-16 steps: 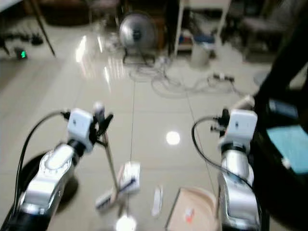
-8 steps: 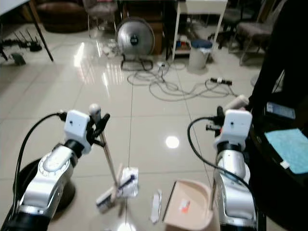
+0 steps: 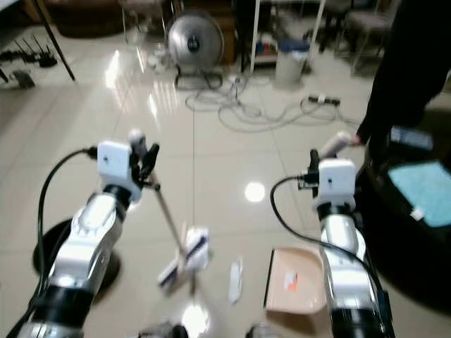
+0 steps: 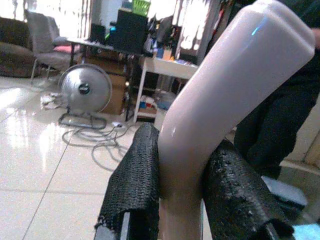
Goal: Sweep floor
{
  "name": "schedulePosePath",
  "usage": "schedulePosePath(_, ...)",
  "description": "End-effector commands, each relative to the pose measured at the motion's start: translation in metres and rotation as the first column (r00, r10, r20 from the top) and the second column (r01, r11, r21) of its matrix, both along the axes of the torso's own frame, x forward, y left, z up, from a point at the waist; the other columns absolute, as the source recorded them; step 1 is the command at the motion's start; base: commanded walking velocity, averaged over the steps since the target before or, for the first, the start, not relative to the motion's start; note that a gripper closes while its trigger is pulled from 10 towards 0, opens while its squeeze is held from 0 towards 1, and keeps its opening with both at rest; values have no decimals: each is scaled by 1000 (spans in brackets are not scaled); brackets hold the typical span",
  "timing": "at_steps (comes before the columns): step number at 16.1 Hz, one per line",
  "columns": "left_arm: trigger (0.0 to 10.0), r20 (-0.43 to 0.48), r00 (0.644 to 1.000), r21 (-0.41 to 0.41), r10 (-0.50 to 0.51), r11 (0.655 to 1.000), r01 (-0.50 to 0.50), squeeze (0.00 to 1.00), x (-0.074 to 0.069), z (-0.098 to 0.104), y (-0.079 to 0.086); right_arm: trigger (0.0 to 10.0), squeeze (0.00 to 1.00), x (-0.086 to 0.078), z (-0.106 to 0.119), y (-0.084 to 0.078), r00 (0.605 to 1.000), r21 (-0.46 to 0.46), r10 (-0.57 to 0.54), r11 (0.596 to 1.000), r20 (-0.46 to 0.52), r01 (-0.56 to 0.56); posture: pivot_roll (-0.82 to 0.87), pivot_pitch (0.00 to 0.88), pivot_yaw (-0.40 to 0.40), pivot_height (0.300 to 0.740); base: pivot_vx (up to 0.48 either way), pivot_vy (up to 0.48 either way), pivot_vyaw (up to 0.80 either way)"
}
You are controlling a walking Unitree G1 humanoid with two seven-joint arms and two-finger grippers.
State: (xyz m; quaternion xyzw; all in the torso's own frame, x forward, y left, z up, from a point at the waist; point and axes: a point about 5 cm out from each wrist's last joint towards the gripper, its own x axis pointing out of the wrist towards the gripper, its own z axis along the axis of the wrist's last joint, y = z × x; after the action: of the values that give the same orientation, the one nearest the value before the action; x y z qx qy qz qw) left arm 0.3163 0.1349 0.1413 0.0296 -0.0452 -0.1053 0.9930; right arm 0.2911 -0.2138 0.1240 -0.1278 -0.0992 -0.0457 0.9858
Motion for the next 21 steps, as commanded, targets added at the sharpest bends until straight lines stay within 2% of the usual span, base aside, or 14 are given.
schedulePosePath(1,10000,59,998,19,34,999,-35,0,2,10,8,10000,0,1,-1,4,999,-10,34,999,36,-34,154,226,110,740,0,0,0)
schedulePosePath(3,10000,50,997,25,57,998,-58,0,5,8,13,10000,0,10,-9,7,998,-24,56,998,26,-55,193,273,146,740,0,0,0)
schedulePosePath(8,10000,58,998,-17,13,1000,-12,0,3,10,-1,10000,0,20,-14,14,996,-69,68,995,50,-65,225,317,168,740,0,0,0)
schedulePosePath(12,10000,100,995,-38,14,999,-11,0,6,15,-5,10000,0,25,-8,19,989,-111,75,992,131,-61,231,345,171,740,0,0,0)
schedulePosePath(15,10000,124,992,-46,17,999,-12,0,9,21,-6,10000,0,26,0,17,979,-158,63,987,193,-32,241,350,177,740,0,0,0)
schedulePosePath(19,10000,129,992,-48,16,999,-9,0,11,23,-5,10000,0,27,15,12,957,-166,41,986,289,8,235,350,183,740,0,0,0)
schedulePosePath(21,10000,129,992,-49,13,999,-7,0,12,22,-6,10000,0,26,13,15,951,-184,50,983,305,8,240,349,184,740,0,0,0)
